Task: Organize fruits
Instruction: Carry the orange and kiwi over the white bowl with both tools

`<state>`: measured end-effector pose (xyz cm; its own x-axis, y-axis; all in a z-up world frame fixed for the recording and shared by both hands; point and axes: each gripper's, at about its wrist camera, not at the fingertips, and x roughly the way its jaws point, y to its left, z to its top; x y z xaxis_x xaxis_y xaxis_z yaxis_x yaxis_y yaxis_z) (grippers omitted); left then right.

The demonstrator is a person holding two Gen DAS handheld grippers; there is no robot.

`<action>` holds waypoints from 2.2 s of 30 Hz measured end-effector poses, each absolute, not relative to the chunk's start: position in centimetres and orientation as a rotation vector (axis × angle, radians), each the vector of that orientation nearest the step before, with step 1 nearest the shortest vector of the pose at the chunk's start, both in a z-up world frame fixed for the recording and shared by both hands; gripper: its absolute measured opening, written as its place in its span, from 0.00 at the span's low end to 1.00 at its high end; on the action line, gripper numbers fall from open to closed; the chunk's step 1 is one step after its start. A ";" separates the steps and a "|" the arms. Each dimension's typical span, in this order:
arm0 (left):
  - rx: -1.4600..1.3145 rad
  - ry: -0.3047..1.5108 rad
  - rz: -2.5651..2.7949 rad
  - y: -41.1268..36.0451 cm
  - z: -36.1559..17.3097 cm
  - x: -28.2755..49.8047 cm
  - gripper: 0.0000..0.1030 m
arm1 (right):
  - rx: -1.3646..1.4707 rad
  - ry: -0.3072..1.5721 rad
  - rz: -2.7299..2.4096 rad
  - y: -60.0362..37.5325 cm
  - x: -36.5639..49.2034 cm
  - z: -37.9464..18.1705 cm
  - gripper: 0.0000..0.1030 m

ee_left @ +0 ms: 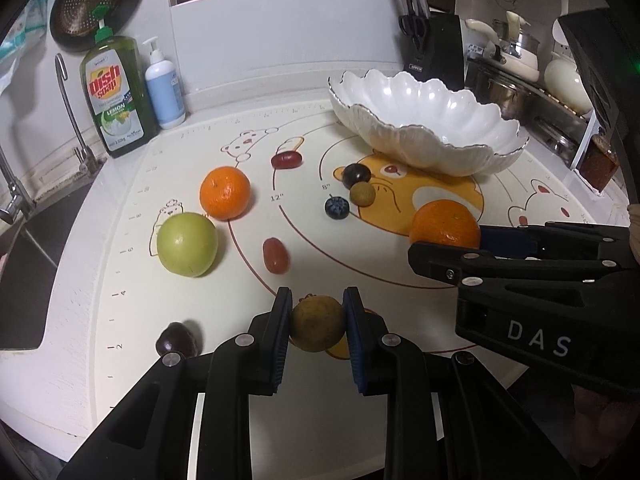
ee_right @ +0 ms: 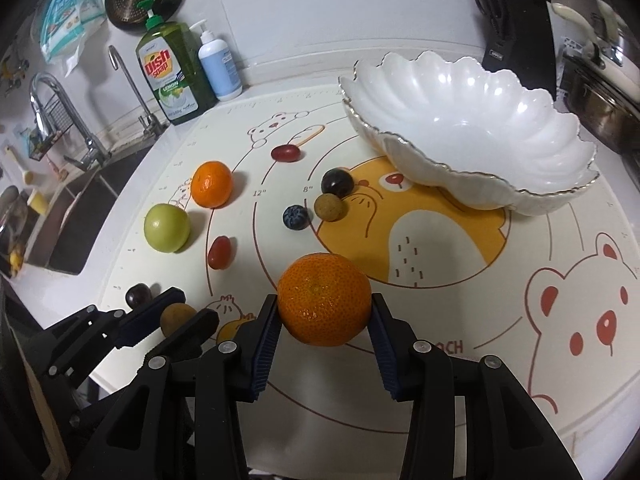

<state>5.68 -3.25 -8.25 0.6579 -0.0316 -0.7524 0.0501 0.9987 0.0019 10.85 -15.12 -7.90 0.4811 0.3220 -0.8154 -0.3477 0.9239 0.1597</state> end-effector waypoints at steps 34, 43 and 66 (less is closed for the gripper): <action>0.061 0.708 -0.176 -7.7 0.1 12.5 0.26 | 0.047 0.791 0.166 -22.4 13.1 -0.3 0.43; 0.094 0.670 -0.216 -9.6 1.8 17.1 0.26 | 0.058 0.739 0.068 -25.6 16.1 0.7 0.43; 0.065 0.806 -0.184 -11.1 -3.6 27.1 0.26 | 0.078 0.826 -0.061 -29.1 25.0 -3.8 0.43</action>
<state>27.06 -11.08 -3.61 0.6778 -0.1388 -0.7221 0.1879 0.9821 -0.0125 24.95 -29.06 -3.77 0.6764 -0.0237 -0.7362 0.0842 0.9954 0.0452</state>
